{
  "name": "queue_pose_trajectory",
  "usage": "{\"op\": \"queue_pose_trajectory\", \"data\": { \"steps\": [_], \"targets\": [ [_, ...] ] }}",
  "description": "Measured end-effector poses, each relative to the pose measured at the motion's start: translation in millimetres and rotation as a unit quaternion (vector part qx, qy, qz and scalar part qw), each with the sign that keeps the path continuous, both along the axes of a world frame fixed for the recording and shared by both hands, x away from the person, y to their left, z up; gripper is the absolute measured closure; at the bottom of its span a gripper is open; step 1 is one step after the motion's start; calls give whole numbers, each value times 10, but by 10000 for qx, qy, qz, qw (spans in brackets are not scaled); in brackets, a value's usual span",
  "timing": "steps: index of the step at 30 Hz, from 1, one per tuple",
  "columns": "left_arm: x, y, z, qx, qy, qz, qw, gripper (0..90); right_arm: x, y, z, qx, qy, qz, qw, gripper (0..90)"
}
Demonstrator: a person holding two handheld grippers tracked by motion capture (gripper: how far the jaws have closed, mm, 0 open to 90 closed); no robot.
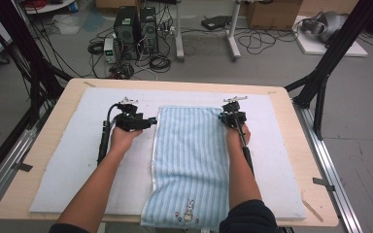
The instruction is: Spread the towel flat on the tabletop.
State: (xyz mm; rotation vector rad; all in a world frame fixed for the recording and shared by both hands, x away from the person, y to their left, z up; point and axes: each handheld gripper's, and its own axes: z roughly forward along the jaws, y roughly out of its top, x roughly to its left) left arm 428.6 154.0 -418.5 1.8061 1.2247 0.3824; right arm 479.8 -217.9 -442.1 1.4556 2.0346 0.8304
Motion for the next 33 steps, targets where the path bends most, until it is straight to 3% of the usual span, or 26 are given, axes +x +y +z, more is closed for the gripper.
{"op": "queue_pose_trajectory", "data": {
  "steps": [2, 3, 4, 6, 7, 8, 9, 11, 12, 14, 17, 18, 19, 20, 22, 25, 27, 28, 30, 31, 32, 33],
  "targets": [
    [-8, -9, -46, 28, 78, -43, 10000, 359, 9, -50, -5, 20, -10, -154, 9999, 858],
    [-11, -20, -69, 49, 106, -60, 9999, 364, 11, -63, -13, 100, 1, -154, 9998, 805],
    [-10, -36, -86, 24, 140, -72, 9999, 371, 6, -72, -6, 155, -16, -173, 9997, 697],
    [-4, -98, -126, 46, 223, -192, 9996, 387, -13, -93, 38, 392, -107, -127, 9991, 613],
    [-1, -139, -147, 64, 220, -230, 9995, 394, -35, -96, 83, 350, -157, -110, 9992, 544],
    [4, -195, -178, 112, 241, -294, 9992, 402, -58, -108, 129, 454, -208, -92, 9987, 477],
    [8, -226, -196, 198, 264, -337, 9989, 409, -89, -138, 184, 722, -230, 12, 9971, 443],
    [21, -307, -261, 282, 317, -349, 9985, 426, -171, -154, 262, 688, -305, 130, 9971, 427],
    [23, -342, -286, 366, 297, -327, 9984, 441, -214, -171, 289, 743, -303, 256, 9965, 418],
    [16, -397, -286, 557, 172, -226, 9980, 477, -305, -208, 318, 602, -222, 455, 9969, 410],
    [6, -415, -283, 875, 33, -111, 9961, 617, -432, -298, 316, 531, -25, 473, 9975, 424],
    [10, -405, -282, 778, 53, -152, 9968, 680, -472, -330, 304, 541, 65, 469, 9974, 438],
    [14, -397, -284, 685, 104, -218, 9974, 802, -495, -341, 284, 535, 129, 488, 9973, 453],
    [14, -404, -289, 707, 85, -203, 9973, 863, -508, -340, 266, 532, 193, 505, 9971, 463],
    [22, -407, -294, 718, 52, -183, 9972, 878, -523, -304, 208, 510, 375, 568, 9964, 491],
    [59, -353, -296, 688, 61, 100, 9976, 881, -510, -207, 115, 377, 553, 620, 9958, 539],
    [93, -287, -298, 683, 53, 220, 9974, 881, -493, -142, 67, 217, 615, 683, 9955, 668],
    [102, -269, -299, 688, 40, 257, 9973, 881, -484, -111, 55, 278, 545, 717, 9955, 775],
    [134, -223, -309, 633, 6, 366, 9973, 881, -460, -56, 31, 313, 432, 692, 9962, 870],
    [150, -206, -312, 596, -13, 424, 9973, 882, -446, -43, 22, 343, 399, 651, 9965, 877],
    [166, -195, -316, 823, -70, 562, 9950, 896, -423, -28, 16, 406, 394, 596, 9966, 882],
    [194, -155, -324, 802, -86, 581, 9950, 897, -400, -15, 13, 375, 359, 542, 9972, 883]
  ]
}}
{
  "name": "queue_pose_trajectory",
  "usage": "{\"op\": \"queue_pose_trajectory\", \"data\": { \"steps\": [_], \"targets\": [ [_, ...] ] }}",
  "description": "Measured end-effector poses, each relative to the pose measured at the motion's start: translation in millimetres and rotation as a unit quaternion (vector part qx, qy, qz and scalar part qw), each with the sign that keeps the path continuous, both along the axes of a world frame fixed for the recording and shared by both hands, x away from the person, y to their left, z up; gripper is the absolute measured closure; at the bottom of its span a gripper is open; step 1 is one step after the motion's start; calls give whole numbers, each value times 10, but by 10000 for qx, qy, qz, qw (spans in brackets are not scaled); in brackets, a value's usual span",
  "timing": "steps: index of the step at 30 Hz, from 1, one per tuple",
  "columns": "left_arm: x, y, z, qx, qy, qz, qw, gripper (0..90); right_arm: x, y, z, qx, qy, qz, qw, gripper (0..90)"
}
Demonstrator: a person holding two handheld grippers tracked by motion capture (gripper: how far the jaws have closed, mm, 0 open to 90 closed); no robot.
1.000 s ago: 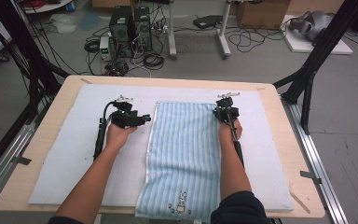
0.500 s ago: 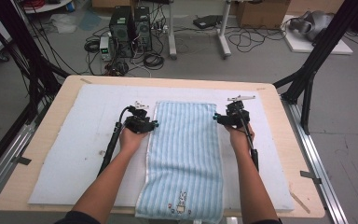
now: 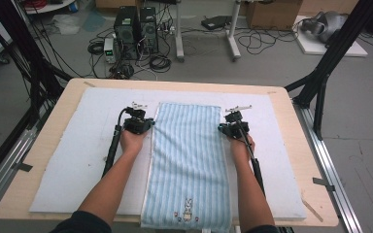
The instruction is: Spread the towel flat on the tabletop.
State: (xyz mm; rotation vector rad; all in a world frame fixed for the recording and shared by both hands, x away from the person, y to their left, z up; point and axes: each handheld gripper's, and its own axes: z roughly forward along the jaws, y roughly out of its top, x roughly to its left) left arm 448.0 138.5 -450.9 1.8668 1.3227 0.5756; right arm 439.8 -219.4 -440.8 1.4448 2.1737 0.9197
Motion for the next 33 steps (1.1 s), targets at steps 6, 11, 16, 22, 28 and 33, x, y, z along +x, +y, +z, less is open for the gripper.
{"op": "queue_pose_trajectory", "data": {
  "steps": [6, 11, 16, 22, 28, 33],
  "targets": [
    [21, 107, 4, -293, 14, 10, 9996, 780, 127, 42, -30, -67, -233, -254, 9994, 858],
    [1, 128, 45, -759, 130, -170, 9969, 569, 78, 23, 42, -340, -349, -307, 9983, 669],
    [-57, -86, 11, -521, 246, -526, 9970, 618, -101, -27, 150, -263, -448, 1, 9986, 613],
    [-87, -251, 1, 21, -40, -283, 9996, 876, -257, -16, 16, -105, -21, 105, 9999, 679],
    [-46, -209, -4, -78, -28, 56, 10000, 849, -232, 1, -54, 76, -252, -62, 9996, 842],
    [-109, -69, 22, -468, 49, -60, 9989, 514, -319, -22, -1, -45, -420, -89, 9991, 663]
  ]
}}
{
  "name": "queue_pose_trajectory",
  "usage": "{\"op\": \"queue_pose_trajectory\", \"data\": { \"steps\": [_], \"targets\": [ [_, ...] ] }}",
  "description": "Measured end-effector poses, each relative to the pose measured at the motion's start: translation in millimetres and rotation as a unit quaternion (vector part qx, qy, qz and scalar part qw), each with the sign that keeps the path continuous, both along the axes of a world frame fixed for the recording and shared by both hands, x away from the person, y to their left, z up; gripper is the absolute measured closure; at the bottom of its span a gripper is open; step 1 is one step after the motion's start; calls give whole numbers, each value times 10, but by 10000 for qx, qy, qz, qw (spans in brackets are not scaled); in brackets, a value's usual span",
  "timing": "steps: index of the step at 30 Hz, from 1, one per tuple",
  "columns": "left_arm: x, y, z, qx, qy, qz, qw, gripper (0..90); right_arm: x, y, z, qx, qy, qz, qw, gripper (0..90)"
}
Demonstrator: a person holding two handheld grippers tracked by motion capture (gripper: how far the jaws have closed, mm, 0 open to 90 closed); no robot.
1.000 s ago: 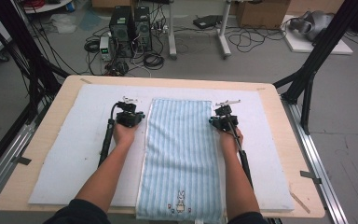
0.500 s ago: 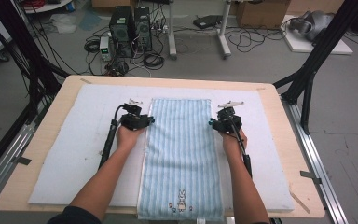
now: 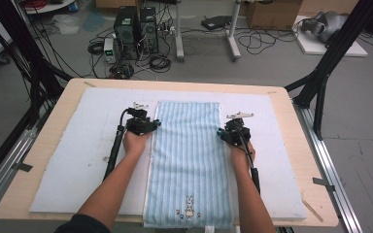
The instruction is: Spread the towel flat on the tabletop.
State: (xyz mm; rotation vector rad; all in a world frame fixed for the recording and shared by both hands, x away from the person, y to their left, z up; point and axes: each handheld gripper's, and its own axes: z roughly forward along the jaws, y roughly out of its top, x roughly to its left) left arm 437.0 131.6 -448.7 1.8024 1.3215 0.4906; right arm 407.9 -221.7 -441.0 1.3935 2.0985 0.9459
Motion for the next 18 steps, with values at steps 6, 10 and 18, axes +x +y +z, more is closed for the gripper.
{"op": "queue_pose_trajectory", "data": {
  "steps": [6, 10, 18],
  "targets": [
    [-224, 69, 63, -222, 78, -501, 9985, 429, -300, -86, 118, 187, -301, 108, 9993, 583],
    [-428, 86, 119, -240, -74, -650, 9976, 452, -531, -74, 137, -44, -209, 311, 9993, 562],
    [-893, 138, 123, -390, -46, -868, 9954, 479, -931, -119, 98, 141, -189, 497, 9985, 531]
  ]
}}
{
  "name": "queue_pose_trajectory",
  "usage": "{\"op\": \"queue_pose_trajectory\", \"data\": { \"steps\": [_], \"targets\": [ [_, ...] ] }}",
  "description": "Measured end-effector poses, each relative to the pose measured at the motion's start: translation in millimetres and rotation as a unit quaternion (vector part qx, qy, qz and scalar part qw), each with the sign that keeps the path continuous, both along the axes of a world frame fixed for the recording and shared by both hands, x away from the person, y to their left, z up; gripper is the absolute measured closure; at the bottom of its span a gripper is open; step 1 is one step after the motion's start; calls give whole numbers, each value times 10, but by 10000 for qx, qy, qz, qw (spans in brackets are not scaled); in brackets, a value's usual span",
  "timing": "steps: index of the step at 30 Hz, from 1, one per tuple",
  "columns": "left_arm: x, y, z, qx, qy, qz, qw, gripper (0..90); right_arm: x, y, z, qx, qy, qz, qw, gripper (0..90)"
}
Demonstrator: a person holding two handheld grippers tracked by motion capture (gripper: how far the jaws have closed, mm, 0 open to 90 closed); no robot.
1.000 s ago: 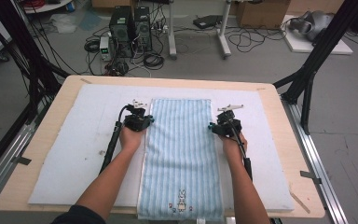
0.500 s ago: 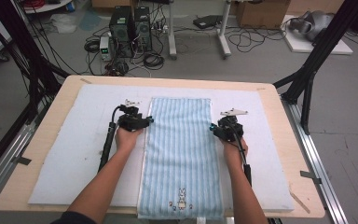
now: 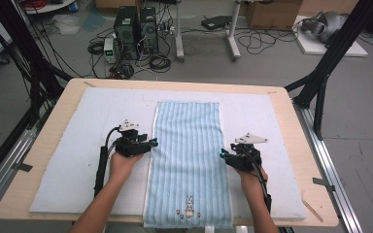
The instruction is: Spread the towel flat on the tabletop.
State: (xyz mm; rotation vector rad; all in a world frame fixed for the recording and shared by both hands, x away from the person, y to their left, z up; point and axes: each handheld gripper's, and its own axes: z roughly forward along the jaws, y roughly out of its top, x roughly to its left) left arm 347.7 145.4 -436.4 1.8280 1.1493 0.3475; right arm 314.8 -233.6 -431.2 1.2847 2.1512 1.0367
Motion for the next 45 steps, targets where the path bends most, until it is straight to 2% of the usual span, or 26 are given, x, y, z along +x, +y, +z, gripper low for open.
{"op": "queue_pose_trajectory", "data": {
  "steps": [1, 3, 5, 9, 10, 11, 12, 14, 15, 16, 17, 18, 19, 23, 24, 25, 26, 27, 28, 30, 34, 36, 37, 39, 43, 45],
  "targets": [
    [-57, 9, 7, -104, -83, 1, 9999, 492, -42, 4, 0, -9, 12, 26, 10000, 531],
    [-118, 9, 23, 2, -5, -69, 10000, 494, -123, 18, 5, -66, -18, 58, 10000, 530],
    [-173, -2, 2, 8, 50, -88, 9999, 503, -189, 37, 5, -126, 30, 117, 9998, 535],
    [-262, -38, -87, 152, 330, -113, 9993, 601, -315, 98, -16, -311, 112, 158, 9993, 540],
    [-274, -49, -97, 259, 397, -187, 9987, 627, -339, 109, -18, -313, 108, 157, 9993, 544],
    [-310, -81, -106, 448, 305, -201, 9983, 646, -362, 120, -20, -289, 109, 144, 9994, 557],
    [-340, -95, -114, 471, 270, -180, 9984, 688, -391, 133, -33, -297, 115, 132, 9994, 570],
    [-380, -113, -130, 687, 72, -136, 9975, 795, -414, 156, -88, -343, 307, 82, 9989, 594],
    [-382, -110, -132, 649, 79, -121, 9978, 850, -416, 162, -115, -333, 376, 73, 9987, 604],
    [-384, -106, -128, 628, 131, -102, 9979, 865, -427, 156, -133, -268, 331, 38, 9991, 621],
    [-389, -105, -121, 678, 134, -94, 9976, 874, -434, 148, -138, -206, 338, 37, 9992, 674],
    [-396, -102, -116, 701, 153, -68, 9974, 877, -451, 148, -132, -245, 296, 49, 9993, 743],
    [-403, -101, -114, 699, 158, -38, 9974, 878, -465, 150, -133, -218, 304, 59, 9993, 763],
    [-434, -76, -123, 679, 109, 21, 9976, 869, -539, 145, -119, -259, 362, 5, 9990, 743],
    [-439, -70, -133, 647, 55, 25, 9979, 825, -559, 146, -118, -311, 344, -14, 9989, 676],
    [-446, -60, -138, 544, 57, 58, 9985, 730, -574, 139, -115, -349, 320, -70, 9989, 597],
    [-454, -47, -140, 372, 107, 95, 9992, 619, -589, 122, -112, -312, 281, -76, 9991, 582],
    [-472, -28, -132, 244, 148, 67, 9996, 556, -615, 105, -105, -220, 223, -36, 9995, 579],
    [-503, -15, -121, 194, 109, 42, 9997, 551, -647, 91, -94, -130, 156, 22, 9998, 579],
    [-563, 9, -105, 143, 77, -23, 9999, 541, -708, 89, -75, -155, 30, 142, 9998, 613],
    [-667, 24, -95, -38, 86, -233, 9997, 561, -796, 146, -81, -251, -47, 364, 9990, 658],
    [-721, 5, -97, -37, 55, -377, 9993, 620, -834, 183, -86, -236, -121, 550, 9981, 682],
    [-745, -15, -111, -25, 55, -445, 9990, 638, -847, 200, -95, -228, -87, 631, 9977, 708],
    [-762, -50, -143, 124, 92, -515, 9986, 696, -842, 221, -137, -330, 80, 675, 9971, 731],
    [-794, -81, -152, 421, 52, -459, 9980, 796, -838, 182, -164, -42, 268, 645, 9976, 737],
    [-815, -79, -143, 550, 25, -434, 9975, 865, -846, 173, -151, -90, 312, 726, 9968, 732]
  ]
}}
